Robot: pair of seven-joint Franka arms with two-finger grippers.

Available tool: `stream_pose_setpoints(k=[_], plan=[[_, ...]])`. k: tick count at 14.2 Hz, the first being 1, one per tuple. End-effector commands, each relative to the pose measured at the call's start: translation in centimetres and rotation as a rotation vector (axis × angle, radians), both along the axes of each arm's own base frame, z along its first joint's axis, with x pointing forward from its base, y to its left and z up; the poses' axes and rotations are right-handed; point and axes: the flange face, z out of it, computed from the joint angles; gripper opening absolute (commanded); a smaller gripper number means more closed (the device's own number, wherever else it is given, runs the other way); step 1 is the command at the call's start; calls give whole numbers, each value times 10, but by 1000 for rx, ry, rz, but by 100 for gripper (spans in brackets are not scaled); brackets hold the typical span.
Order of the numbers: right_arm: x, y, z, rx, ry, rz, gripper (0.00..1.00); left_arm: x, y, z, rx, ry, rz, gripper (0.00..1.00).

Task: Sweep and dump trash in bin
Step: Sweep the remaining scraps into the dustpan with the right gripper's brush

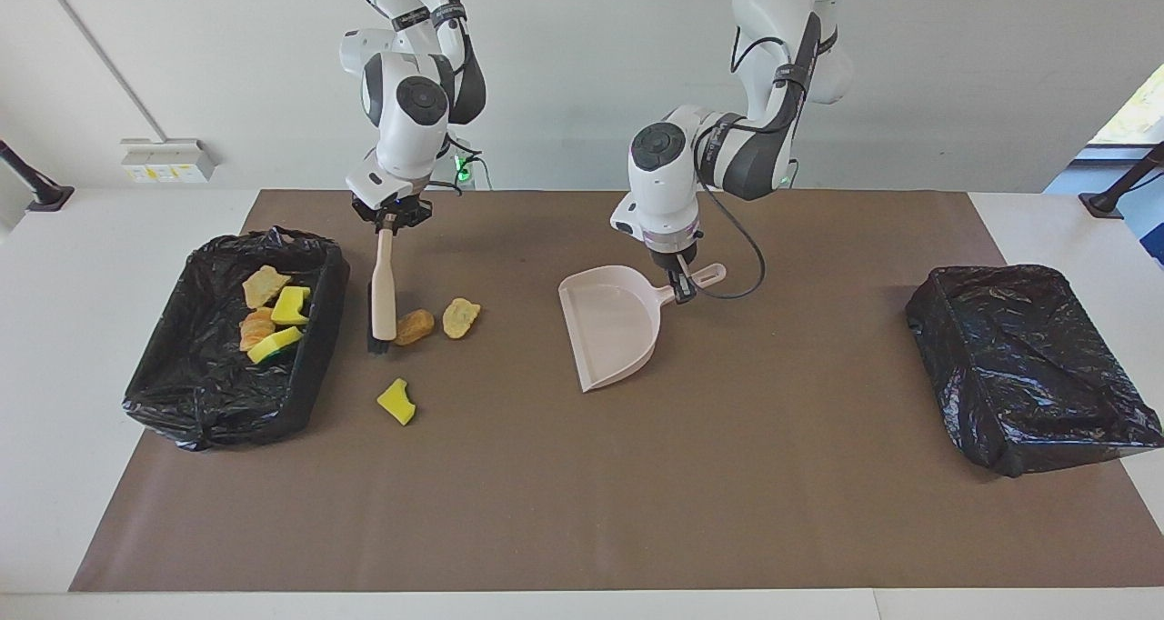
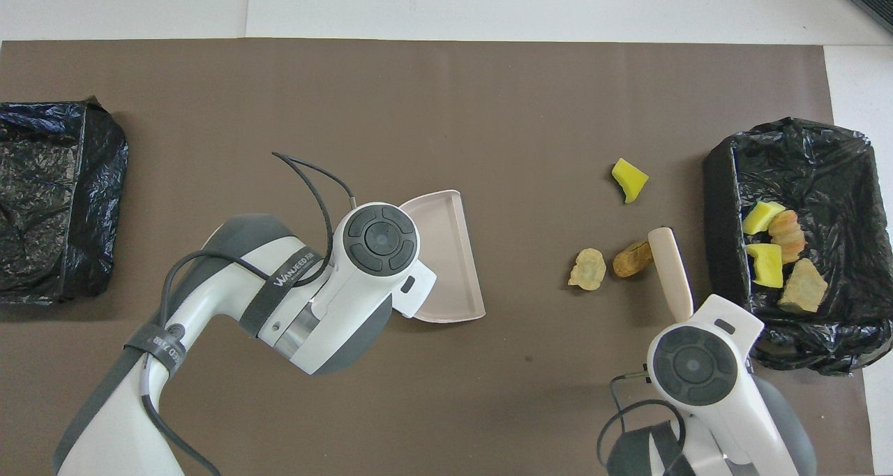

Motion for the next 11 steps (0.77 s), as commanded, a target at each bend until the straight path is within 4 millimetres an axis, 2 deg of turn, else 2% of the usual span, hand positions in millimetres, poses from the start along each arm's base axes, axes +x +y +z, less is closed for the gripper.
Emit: stream_pose_setpoints(k=[1, 4, 7, 9, 11], plan=[[6, -9, -3, 34, 7, 10, 0, -13, 5, -1, 11, -18, -5, 0], [-2, 2, -11, 196, 57, -75, 0, -13, 5, -2, 12, -17, -5, 0], [-7, 20, -16, 275, 81, -105, 0, -21, 10, -6, 22, -6, -9, 0], [-13, 39, -26, 324, 120, -120, 0, -29, 9, -6, 26, -1, -17, 0], [-13, 56, -26, 383, 127, -127, 0, -39, 10, -9, 35, 10, -28, 0]])
